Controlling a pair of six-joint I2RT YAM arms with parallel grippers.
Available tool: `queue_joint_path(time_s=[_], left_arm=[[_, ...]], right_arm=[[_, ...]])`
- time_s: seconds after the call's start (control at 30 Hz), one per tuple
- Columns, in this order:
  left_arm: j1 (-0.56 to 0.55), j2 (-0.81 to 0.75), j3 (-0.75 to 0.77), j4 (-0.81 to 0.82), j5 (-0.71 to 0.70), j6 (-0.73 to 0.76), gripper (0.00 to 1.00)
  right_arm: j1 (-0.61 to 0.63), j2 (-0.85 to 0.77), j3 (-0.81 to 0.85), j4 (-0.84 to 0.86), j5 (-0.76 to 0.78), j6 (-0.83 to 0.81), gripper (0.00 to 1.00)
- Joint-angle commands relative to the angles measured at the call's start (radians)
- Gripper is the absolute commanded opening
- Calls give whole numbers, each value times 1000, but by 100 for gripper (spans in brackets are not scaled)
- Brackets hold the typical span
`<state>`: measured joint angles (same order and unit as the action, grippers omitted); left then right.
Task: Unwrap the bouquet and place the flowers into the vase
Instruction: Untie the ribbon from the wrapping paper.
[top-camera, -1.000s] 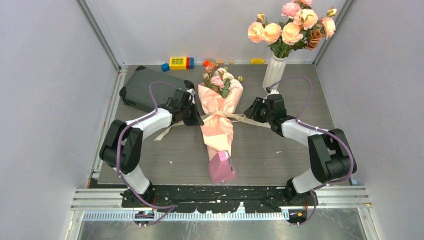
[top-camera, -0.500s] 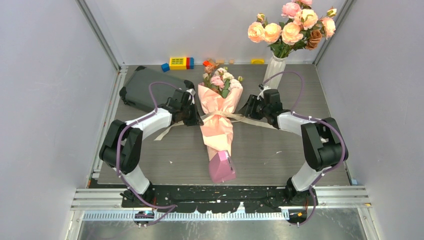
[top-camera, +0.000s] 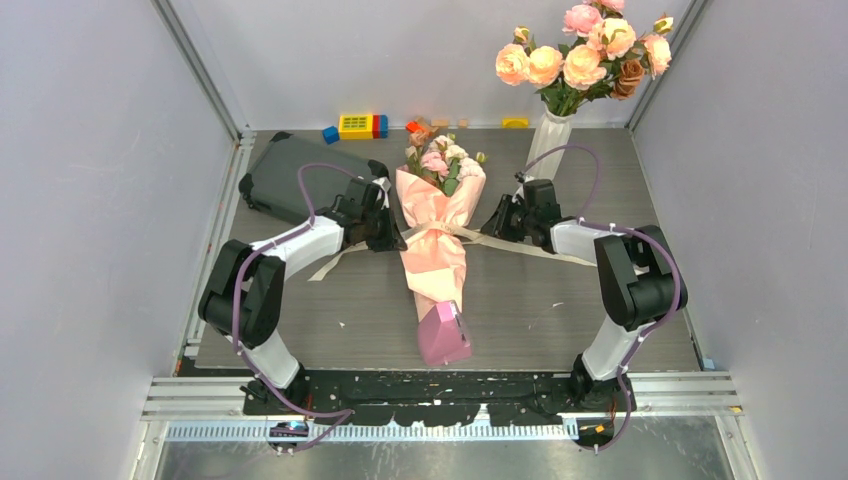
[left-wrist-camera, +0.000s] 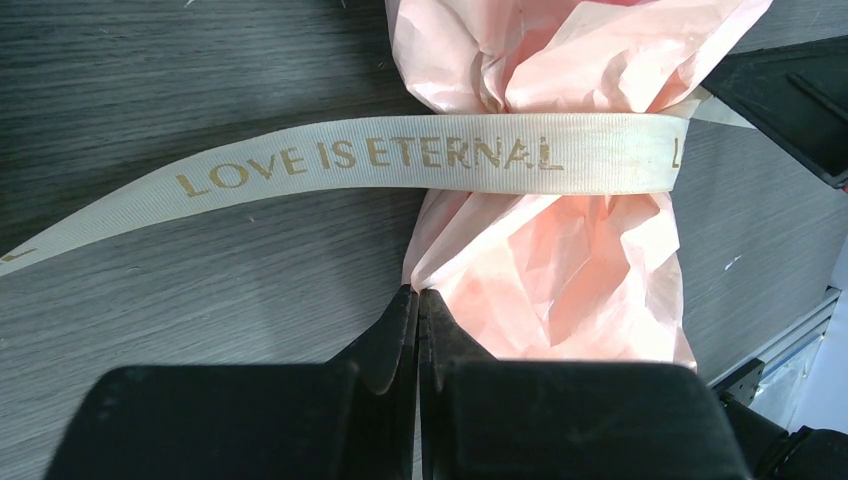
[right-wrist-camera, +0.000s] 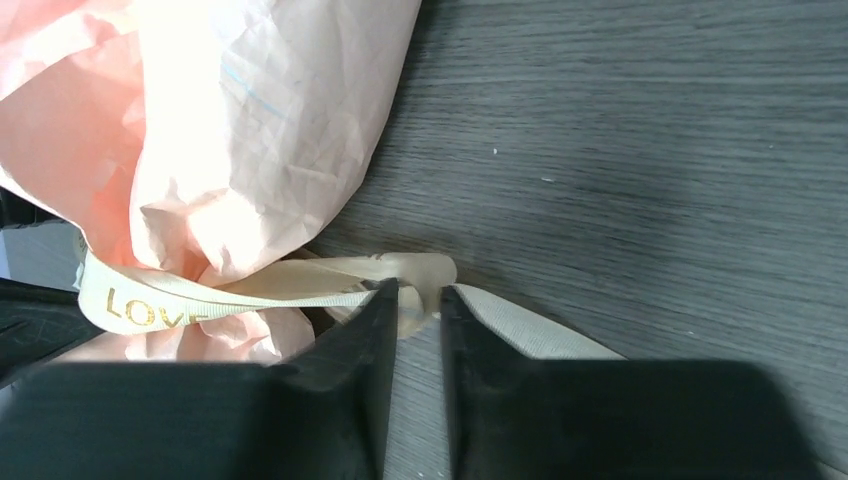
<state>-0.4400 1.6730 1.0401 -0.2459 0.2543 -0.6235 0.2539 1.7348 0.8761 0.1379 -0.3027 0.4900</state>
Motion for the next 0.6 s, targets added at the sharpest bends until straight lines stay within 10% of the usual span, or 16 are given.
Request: queue_joint_path(time_s=[0.0,0.13,0.57], left_arm=[[7,-41,12,-11,3,16,0],[7,-46,10,-15,-4,19,0],[7,-67,-6,-28,-31,18,0]], right_arm=[[-1,-6,32,42,-37,17,15],[-2,-28,11,62,-15,33,1],[-7,-108,-88,-27,376,168,0]])
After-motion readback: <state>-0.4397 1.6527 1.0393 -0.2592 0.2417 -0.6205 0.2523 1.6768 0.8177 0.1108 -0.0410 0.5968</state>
